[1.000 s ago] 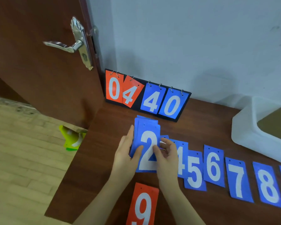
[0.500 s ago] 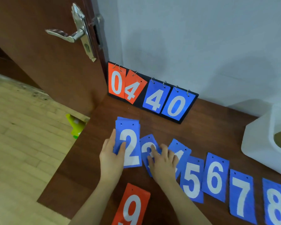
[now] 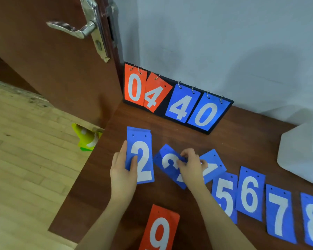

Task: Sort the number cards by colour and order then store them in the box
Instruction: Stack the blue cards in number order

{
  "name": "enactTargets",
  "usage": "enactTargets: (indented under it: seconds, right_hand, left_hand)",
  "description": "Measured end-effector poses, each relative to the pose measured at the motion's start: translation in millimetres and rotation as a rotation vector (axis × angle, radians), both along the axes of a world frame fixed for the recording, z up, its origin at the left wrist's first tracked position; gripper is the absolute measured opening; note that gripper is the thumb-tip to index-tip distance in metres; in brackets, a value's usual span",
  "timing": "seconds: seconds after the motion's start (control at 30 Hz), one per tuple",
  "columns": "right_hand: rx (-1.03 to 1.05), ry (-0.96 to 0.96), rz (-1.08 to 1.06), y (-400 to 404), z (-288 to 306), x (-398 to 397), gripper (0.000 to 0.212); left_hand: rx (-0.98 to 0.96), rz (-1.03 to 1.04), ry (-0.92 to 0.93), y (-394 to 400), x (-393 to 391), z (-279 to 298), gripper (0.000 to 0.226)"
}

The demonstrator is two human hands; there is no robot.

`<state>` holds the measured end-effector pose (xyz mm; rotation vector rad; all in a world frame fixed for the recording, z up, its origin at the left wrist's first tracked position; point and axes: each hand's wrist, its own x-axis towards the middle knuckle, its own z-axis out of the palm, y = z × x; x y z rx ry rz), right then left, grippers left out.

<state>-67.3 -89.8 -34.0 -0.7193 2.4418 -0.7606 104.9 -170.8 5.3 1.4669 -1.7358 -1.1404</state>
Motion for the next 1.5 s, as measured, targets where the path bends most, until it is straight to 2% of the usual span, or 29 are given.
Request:
enactTargets:
  seconds: [0.1,0.2,0.33,0.5,0.6,0.77,0.87,0.93,0.97,1.03,1.07,1.13,1.2,1.27,1.37,1.43,1.5]
  right_hand:
    - [-0.316,-0.219,-0.255,5.6,6.2,-5.4,0.021]
    - [-0.416,-0.345,-0.428,14.0,7.8,-11.2,0.009]
    - [-0.475,-0.333,-0.462,27.2,11.7,-11.4,0.003]
    - [-0.583,-0.359,-0.571,23.8,37.1,-4.5,0.017]
    - [-0.650,-0.414,-0.514,14.5,56.1,12.8,0.017]
    - [-0.498,-0.228,-0.368,11.0,63.1,45.0,0.012]
    - [-0.462,-0.189,-0.429,24.9,55.5,44.5,0.005]
    - [-0.318,-0.067,-0.542,41.9,42.5,31.7,0.021]
    - [-0.153,0.024,-0.544,50.4,35.2,24.8,0.031]
    - [0.240,0.137,-0.366,64.6,20.2,18.8,0.044]
    - [0.359,0.159,-0.223,68.2,14.6,19.5,0.047]
    - [0.426,0.184,0.038,70.8,6.9,24.7,0.047]
    - [0.385,0.184,0.142,72.9,3.8,29.1,0.043]
    - [0.273,0.143,0.009,75.4,2.8,33.7,0.040]
    - [0.173,0.096,-0.433,73.2,-0.5,40.2,0.049]
    - [0.236,0.069,-0.525,68.2,-3.2,40.0,0.062]
    - [0.277,0.033,-0.530,61.1,-3.4,34.5,0.064]
  left_hand:
    - [0.015,-0.026,0.003,-6.5,0.8,0.5,0.052]
    - [0.030,-0.065,-0.005,-9.0,-2.9,0.4,0.053]
    - [0.032,-0.166,-0.048,-7.4,-12.7,-1.3,0.054]
    - [-0.005,-0.261,-0.061,-11.3,-21.0,-5.2,0.054]
    - [0.003,-0.280,-0.012,-11.2,-28.5,3.4,0.053]
    - [-0.049,-0.366,0.012,4.1,-40.6,16.5,0.055]
    - [-0.023,-0.419,-0.020,9.3,-43.5,15.7,0.062]
    - [-0.007,-0.424,-0.015,10.3,-45.8,16.0,0.061]
    - [0.006,-0.412,-0.008,10.5,-47.5,16.6,0.061]
    - [0.019,-0.386,0.000,10.7,-52.2,17.0,0.060]
    - [0.018,-0.383,-0.003,10.7,-54.4,17.0,0.059]
    - [0.018,-0.387,-0.011,10.4,-57.4,16.7,0.059]
    - [0.021,-0.371,-0.013,9.1,-58.4,17.1,0.058]
    - [0.017,-0.335,-0.014,6.5,-58.4,19.4,0.058]
    - [0.044,-0.263,0.041,1.4,-57.7,27.0,0.057]
    - [0.069,-0.227,0.069,0.1,-56.9,31.4,0.057]
    - [0.065,-0.220,0.069,0.6,-56.4,33.1,0.058]
